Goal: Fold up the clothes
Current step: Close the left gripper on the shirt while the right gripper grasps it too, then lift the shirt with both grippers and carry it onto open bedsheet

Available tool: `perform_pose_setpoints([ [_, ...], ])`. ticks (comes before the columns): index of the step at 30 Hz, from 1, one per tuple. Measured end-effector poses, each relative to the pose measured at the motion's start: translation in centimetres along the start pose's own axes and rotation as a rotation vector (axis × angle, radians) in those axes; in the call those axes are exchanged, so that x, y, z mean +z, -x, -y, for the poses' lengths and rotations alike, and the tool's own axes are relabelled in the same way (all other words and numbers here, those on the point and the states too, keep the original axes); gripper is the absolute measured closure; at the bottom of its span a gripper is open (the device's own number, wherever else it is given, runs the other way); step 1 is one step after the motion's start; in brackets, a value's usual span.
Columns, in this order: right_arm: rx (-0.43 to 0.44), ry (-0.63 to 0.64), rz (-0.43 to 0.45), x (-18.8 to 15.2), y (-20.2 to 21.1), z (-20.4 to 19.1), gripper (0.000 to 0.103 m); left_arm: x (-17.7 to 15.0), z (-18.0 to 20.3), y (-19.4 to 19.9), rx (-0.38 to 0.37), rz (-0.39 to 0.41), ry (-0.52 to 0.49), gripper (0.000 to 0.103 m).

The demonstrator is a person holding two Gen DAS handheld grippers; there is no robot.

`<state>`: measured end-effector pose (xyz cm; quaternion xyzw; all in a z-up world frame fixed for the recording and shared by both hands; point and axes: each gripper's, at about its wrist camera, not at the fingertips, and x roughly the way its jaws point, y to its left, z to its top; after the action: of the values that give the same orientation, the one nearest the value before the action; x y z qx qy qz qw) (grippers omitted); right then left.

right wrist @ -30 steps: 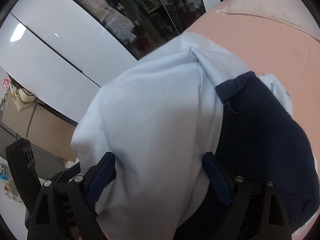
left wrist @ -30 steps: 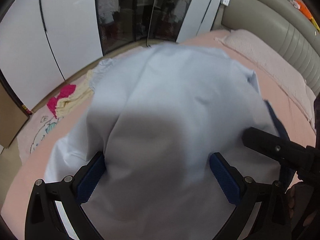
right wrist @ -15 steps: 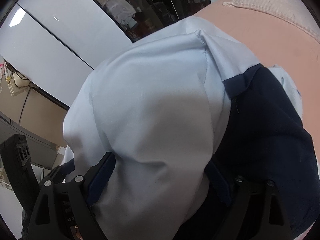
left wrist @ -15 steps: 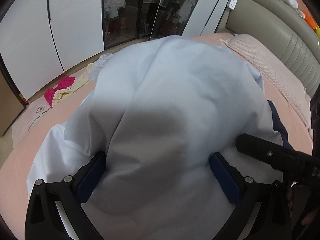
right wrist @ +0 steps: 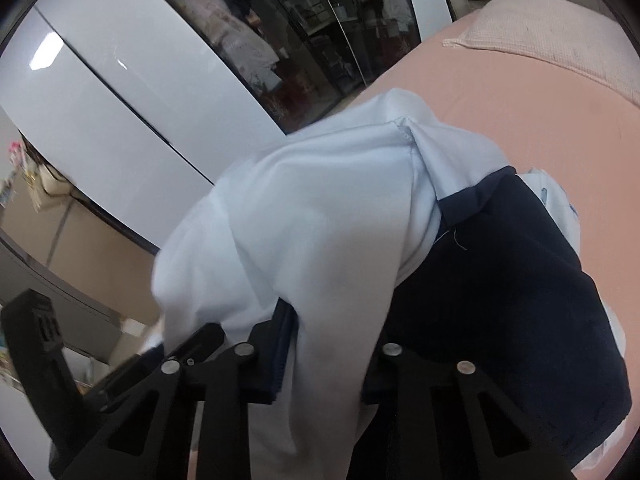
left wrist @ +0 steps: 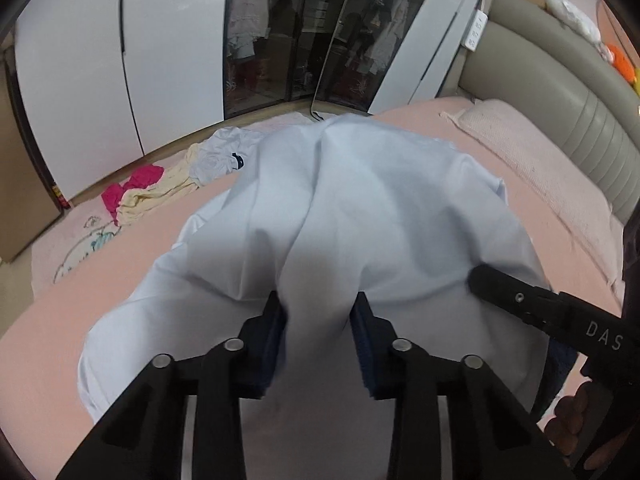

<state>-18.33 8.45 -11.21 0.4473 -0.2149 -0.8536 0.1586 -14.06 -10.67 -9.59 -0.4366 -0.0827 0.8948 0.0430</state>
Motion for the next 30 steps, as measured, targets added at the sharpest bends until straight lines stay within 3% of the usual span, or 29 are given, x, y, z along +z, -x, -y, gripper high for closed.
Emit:
perform_pose_setpoints([
  [2,0.04,0.001,0.021,0.2,0.7,-0.3,0.088,0.4,0.0,0.5,-0.029,0.007,0.004,0.082],
  [6,0.083,0.059,0.021,0.6,1.1,-2.0,0.09,0.8,1.2,1.4,-0.067,0.031,-0.041,0.088],
  [8,0.083,0.105,0.021,0.4,1.1,-3.2,0.091,0.9,1.9,2.0,-0.123,0.042,-0.047,0.089],
  [9,0.084,0.13,0.025,0.2,1.2,-3.8,0.092,1.0,2.2,2.3,-0.138,0.048,-0.053,0.098],
  [10,0.089,0.139,0.029,0.0,1.5,-3.8,0.094,1.1,2.5,2.6,-0.148,0.054,-0.06,0.1],
  [14,0.124,0.119,0.045,0.7,2.8,-3.0,0.094,1.8,2.9,3.5,-0.198,0.065,-0.07,0.1],
  [30,0.101,0.113,0.158,2.0,8.5,-1.9,0.097,1.8,6.7,6.4,-0.287,0.119,-0.144,0.1],
])
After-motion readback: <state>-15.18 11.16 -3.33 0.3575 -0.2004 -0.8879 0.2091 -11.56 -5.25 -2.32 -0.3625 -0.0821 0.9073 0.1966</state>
